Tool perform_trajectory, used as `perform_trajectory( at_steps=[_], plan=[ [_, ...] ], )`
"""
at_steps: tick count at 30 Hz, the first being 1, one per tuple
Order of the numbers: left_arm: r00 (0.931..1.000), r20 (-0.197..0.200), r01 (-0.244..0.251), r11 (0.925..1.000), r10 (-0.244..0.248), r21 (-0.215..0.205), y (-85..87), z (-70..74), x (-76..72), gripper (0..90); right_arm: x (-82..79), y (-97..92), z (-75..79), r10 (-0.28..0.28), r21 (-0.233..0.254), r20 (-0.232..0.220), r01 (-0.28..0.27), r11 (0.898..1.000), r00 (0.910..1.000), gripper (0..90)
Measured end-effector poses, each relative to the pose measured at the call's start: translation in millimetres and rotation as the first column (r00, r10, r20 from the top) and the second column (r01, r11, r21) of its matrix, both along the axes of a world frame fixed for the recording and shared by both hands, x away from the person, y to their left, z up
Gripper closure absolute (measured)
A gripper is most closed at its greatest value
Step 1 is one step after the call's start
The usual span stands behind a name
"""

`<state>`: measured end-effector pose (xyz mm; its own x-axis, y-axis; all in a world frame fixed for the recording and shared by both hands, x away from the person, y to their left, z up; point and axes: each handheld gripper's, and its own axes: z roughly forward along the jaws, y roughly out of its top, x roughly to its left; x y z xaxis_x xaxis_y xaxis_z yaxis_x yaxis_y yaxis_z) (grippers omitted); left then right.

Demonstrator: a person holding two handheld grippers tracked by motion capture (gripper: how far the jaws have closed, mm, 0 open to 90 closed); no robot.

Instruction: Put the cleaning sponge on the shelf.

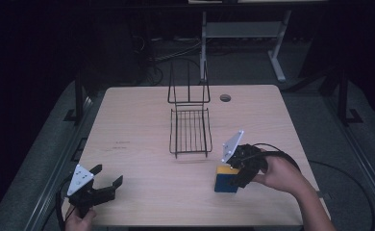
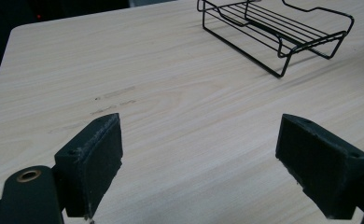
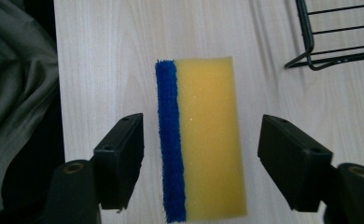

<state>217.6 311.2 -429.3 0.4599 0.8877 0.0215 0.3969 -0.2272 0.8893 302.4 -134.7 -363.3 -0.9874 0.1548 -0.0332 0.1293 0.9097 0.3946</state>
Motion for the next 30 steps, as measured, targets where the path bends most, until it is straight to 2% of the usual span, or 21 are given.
perform_trajectory(
  at_steps=[5, 9, 13, 15, 20, 23, 30],
  plan=[
    [1.0000, 0.002, -0.002, 1.0000, 0.002, -0.002, 0.2, 0.1, -0.1, 14.1, 3.9, 4.0, -1.8, 0.006, -0.023, -0.013, -0.006, 1.000, 0.9999, 34.9],
    [1.0000, 0.001, -0.002, 1.0000, 0.002, 0.001, 0.3, 0.2, 0.0, 14.1, 6.3, 5.1, -2.1, 0.013, -0.040, -0.025, -0.014, 0.999, 0.9996, 41.8],
    [1.0000, 0.003, -0.002, 1.0000, 0.002, -0.001, 0.2, 0.4, -0.2, 14.1, 6.8, 7.6, -2.8, 0.039, -0.051, -0.035, -0.040, 0.998, 0.9986, 52.4],
    [1.0000, 0.003, -0.003, 1.0000, 0.003, -0.001, 0.6, 0.5, -0.3, 14.1, 6.5, 8.8, -3.6, 0.044, -0.052, -0.054, -0.047, 0.998, 0.9975, 55.3],
    [1.0000, 0.004, -0.003, 1.0000, 0.003, -0.001, 0.3, 0.5, -0.3, 14.1, 7.2, 12.8, 1.3, 0.061, -0.040, -0.043, -0.063, 0.997, 0.9972, 56.5],
    [1.0000, 0.003, -0.002, 1.0000, 0.002, -0.001, 0.2, 0.5, -0.1, 14.1, 9.5, 17.5, 7.3, 0.066, -0.032, -0.018, -0.066, 0.997, 0.9977, 56.6],
    [1.0000, 0.004, -0.003, 1.0000, 0.003, -0.002, 0.7, 0.9, -0.6, 14.1, 22.1, 30.6, 19.0, 0.076, -0.005, 0.001, -0.076, 0.997, 0.9971, 56.5]
  ],
)
